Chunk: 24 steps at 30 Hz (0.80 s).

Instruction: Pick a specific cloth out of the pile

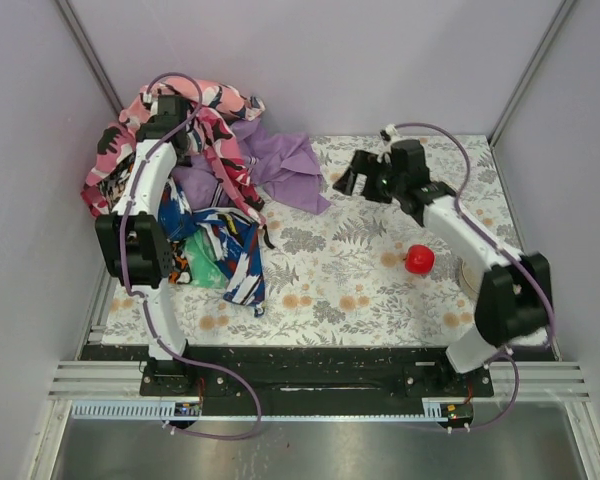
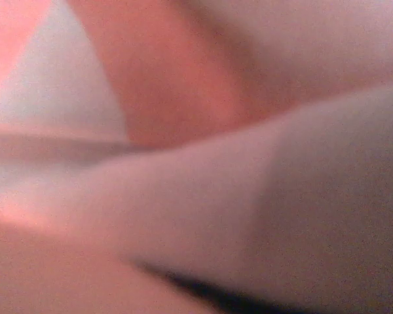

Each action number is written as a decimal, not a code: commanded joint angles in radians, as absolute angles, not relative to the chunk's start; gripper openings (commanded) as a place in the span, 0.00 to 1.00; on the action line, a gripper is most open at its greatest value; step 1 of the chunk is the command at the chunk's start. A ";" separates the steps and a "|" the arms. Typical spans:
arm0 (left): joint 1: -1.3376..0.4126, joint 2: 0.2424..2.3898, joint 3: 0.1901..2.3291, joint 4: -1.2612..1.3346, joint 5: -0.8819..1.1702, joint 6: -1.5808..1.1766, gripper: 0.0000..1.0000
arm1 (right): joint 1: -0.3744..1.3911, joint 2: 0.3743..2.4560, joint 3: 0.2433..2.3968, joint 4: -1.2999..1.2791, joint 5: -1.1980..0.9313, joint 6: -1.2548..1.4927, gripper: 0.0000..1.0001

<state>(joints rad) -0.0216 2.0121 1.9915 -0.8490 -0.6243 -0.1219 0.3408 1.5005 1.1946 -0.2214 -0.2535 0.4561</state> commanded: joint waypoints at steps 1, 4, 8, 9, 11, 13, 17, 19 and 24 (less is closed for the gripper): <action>0.057 2.011 1.936 -0.890 -0.563 -0.282 0.00 | 0.386 1.780 1.470 -0.098 -0.336 0.537 0.99; 0.101 2.014 1.850 -0.887 -0.505 -0.345 0.00 | 0.406 2.021 1.729 -0.214 -0.324 0.557 0.99; 0.123 2.017 1.796 -0.887 -0.465 -0.383 0.00 | 0.426 2.277 2.062 -0.326 -0.234 0.578 0.99; 0.121 2.019 1.792 -0.887 -0.445 -0.388 0.00 | 0.428 2.349 2.166 -0.384 -0.200 0.583 0.99; 0.124 2.019 1.787 -0.885 -0.416 -0.393 0.00 | 0.426 2.492 2.384 -0.521 -0.128 0.597 0.99; 0.124 2.020 1.787 -0.891 -0.425 -0.399 0.00 | 0.426 2.635 2.605 -0.642 -0.054 0.618 0.99; 0.127 2.000 1.783 -0.900 -0.407 -0.402 0.02 | 0.428 2.793 2.749 -0.661 -0.046 0.705 0.99; 0.127 1.983 1.776 -0.888 -0.381 -0.403 0.07 | 0.428 2.795 2.667 -0.577 -0.098 0.773 0.99; 0.129 1.962 1.778 -0.876 -0.345 -0.403 0.14 | 0.449 2.924 2.750 -0.485 -0.228 0.899 0.99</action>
